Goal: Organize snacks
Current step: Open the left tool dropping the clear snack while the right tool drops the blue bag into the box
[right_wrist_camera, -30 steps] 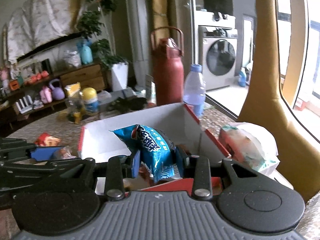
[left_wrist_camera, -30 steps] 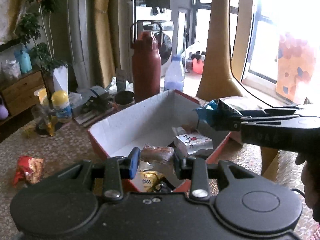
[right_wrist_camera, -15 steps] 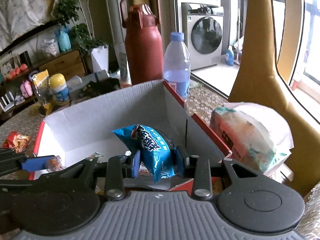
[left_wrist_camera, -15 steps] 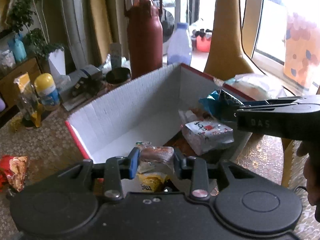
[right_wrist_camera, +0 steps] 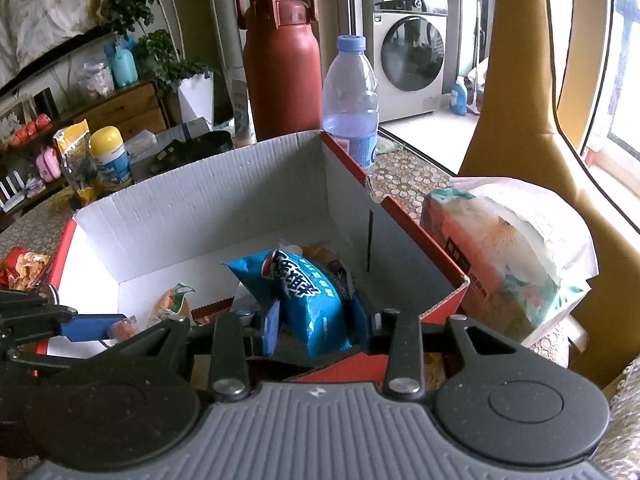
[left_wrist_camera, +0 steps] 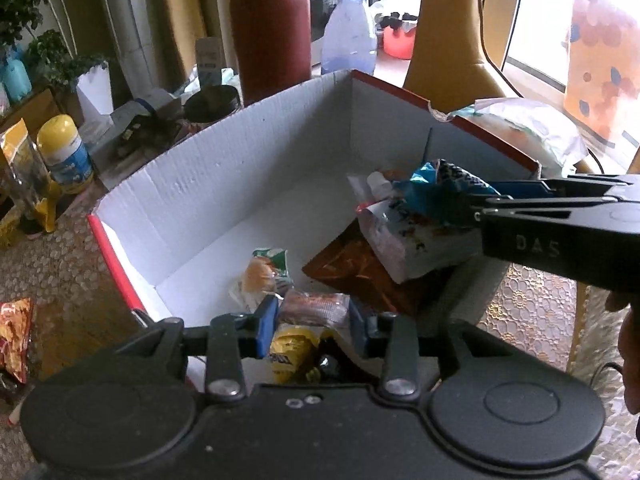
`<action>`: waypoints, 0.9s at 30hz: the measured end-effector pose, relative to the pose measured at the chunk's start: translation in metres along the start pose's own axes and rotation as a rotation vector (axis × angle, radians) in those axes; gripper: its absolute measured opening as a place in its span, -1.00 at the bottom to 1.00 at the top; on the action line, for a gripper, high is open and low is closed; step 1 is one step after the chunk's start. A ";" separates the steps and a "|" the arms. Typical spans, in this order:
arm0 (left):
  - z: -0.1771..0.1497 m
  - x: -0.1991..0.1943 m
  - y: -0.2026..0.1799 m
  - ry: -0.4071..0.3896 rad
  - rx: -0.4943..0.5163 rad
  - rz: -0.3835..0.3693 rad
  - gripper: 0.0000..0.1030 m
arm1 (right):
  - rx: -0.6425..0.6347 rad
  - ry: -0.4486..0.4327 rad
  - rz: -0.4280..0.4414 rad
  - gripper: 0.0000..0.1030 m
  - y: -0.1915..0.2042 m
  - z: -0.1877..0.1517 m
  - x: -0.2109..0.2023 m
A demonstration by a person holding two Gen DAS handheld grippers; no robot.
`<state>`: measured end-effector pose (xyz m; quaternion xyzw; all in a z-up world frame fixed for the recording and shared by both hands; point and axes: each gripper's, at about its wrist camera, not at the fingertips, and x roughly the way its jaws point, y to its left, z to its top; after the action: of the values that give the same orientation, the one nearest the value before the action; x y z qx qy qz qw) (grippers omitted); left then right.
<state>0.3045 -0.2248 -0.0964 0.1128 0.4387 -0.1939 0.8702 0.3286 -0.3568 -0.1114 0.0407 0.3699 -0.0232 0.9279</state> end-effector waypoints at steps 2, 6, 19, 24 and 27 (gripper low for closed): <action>0.001 -0.001 0.000 -0.002 -0.007 0.001 -0.21 | 0.004 -0.006 0.010 -0.26 -0.001 0.000 -0.003; 0.000 -0.007 0.003 -0.018 -0.022 0.013 0.24 | 0.012 -0.017 0.031 0.01 0.000 -0.002 -0.011; -0.011 -0.056 0.011 -0.101 -0.044 0.021 0.59 | -0.003 -0.041 0.052 0.31 0.011 -0.011 -0.056; -0.020 -0.083 0.019 -0.139 -0.067 0.034 0.64 | -0.016 -0.065 0.086 0.42 0.019 -0.018 -0.083; -0.027 -0.101 0.025 -0.166 -0.079 0.038 0.68 | -0.027 -0.083 0.105 0.47 0.027 -0.022 -0.102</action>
<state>0.2412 -0.1681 -0.0298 0.0704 0.3702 -0.1685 0.9108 0.2414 -0.3265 -0.0558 0.0464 0.3288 0.0290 0.9428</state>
